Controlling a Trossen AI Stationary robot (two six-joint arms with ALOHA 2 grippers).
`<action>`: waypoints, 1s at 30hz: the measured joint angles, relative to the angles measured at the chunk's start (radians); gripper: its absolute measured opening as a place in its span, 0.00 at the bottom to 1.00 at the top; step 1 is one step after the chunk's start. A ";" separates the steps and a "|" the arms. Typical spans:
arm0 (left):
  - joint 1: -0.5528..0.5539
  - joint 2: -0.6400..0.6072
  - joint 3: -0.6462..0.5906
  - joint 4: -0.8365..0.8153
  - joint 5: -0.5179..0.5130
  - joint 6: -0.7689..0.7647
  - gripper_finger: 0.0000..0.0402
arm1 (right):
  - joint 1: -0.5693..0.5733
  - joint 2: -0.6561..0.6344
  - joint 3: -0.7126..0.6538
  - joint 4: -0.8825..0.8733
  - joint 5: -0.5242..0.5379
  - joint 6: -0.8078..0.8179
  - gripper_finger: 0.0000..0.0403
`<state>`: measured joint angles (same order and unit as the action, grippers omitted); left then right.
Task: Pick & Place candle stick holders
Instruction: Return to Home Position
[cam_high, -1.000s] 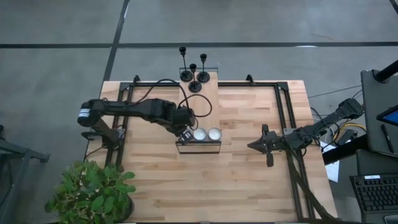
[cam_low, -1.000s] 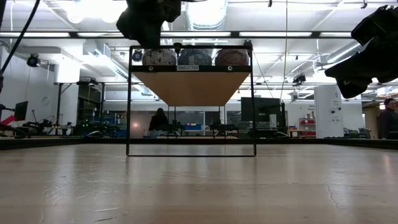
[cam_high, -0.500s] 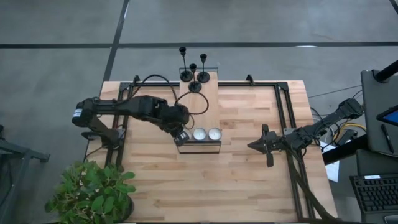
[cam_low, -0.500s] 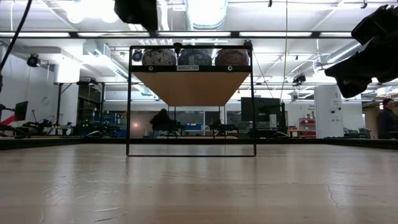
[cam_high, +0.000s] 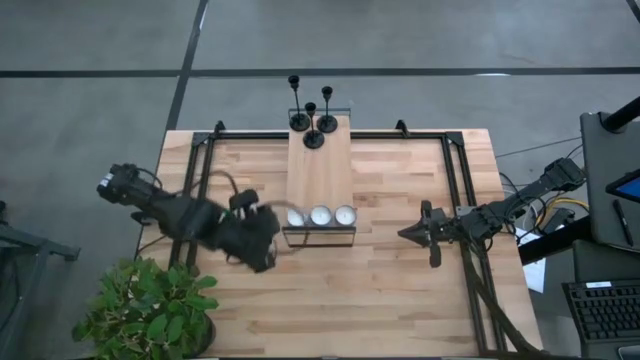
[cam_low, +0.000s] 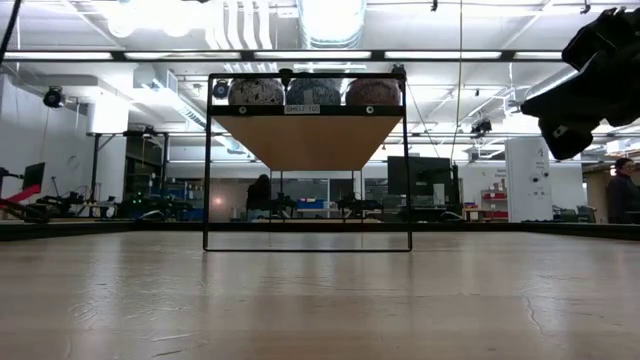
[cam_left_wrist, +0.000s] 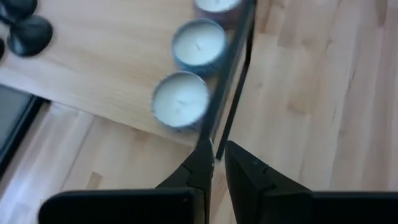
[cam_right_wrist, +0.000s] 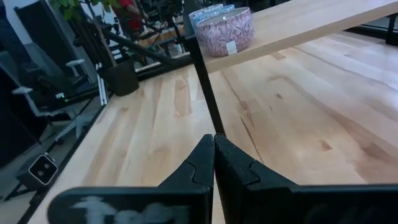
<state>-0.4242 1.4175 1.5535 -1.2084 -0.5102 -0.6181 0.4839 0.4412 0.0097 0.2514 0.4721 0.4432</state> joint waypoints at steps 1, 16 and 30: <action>-0.030 -0.006 -0.030 0.020 -0.026 0.001 0.10 | 0.000 0.000 0.000 0.002 0.000 0.001 0.02; -0.145 -0.304 -0.678 0.777 -0.086 0.108 0.01 | 0.000 -0.001 0.000 0.143 0.009 -0.164 0.02; -0.147 -0.771 -1.301 1.266 -0.095 0.123 0.29 | 0.000 -0.002 0.000 0.094 0.101 -0.208 0.02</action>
<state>-0.5711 0.6466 0.2524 0.0576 -0.6052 -0.4950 0.4839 0.4389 0.0097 0.3456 0.5731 0.2352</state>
